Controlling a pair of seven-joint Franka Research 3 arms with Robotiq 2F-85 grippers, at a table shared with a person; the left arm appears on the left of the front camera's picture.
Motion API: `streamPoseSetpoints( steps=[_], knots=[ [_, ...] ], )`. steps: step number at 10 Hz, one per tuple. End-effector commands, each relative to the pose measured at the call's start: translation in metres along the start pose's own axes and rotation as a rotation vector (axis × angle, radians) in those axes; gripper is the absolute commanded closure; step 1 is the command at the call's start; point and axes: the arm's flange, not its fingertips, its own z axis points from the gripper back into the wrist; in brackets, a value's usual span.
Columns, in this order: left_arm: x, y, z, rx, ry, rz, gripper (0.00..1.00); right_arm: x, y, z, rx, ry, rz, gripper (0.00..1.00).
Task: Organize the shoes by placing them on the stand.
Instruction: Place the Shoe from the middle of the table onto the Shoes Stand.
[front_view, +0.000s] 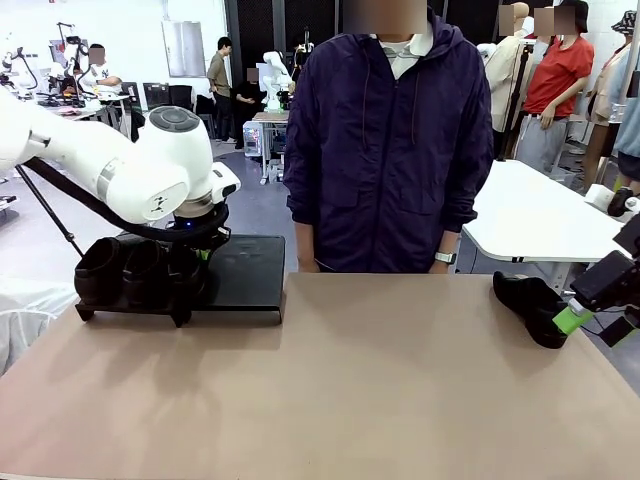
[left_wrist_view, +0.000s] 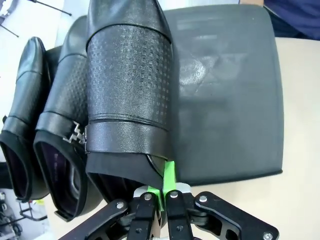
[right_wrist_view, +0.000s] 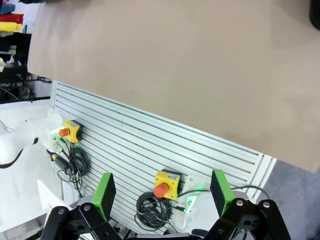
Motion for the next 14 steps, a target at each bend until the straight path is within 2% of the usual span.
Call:
streamPoseSetpoints(
  steps=[1,5,6,7,11,14],
  knots=[
    [0.009,-0.004,-0.004,0.033,-0.047,0.011,1.00,0.000,-0.001,0.001,0.010,0.000,0.006,0.00],
    [0.013,-0.009,-0.009,0.031,-0.037,-0.006,1.00,0.000,-0.001,0.001,0.010,0.000,0.006,0.00],
    [0.013,-0.009,-0.009,0.027,-0.039,-0.008,0.54,0.000,-0.001,0.001,0.010,0.000,0.006,0.00],
    [0.014,-0.009,-0.008,0.031,-0.044,-0.008,0.00,0.000,-0.001,0.001,0.010,0.000,0.006,0.00],
    [0.012,-0.007,-0.005,0.007,-0.068,-0.008,0.00,0.000,-0.001,0.001,0.010,0.000,0.006,0.00],
    [0.005,0.011,0.022,-0.036,-0.100,-0.014,0.00,0.000,-0.001,0.001,0.010,0.000,0.006,0.00]
  ],
)
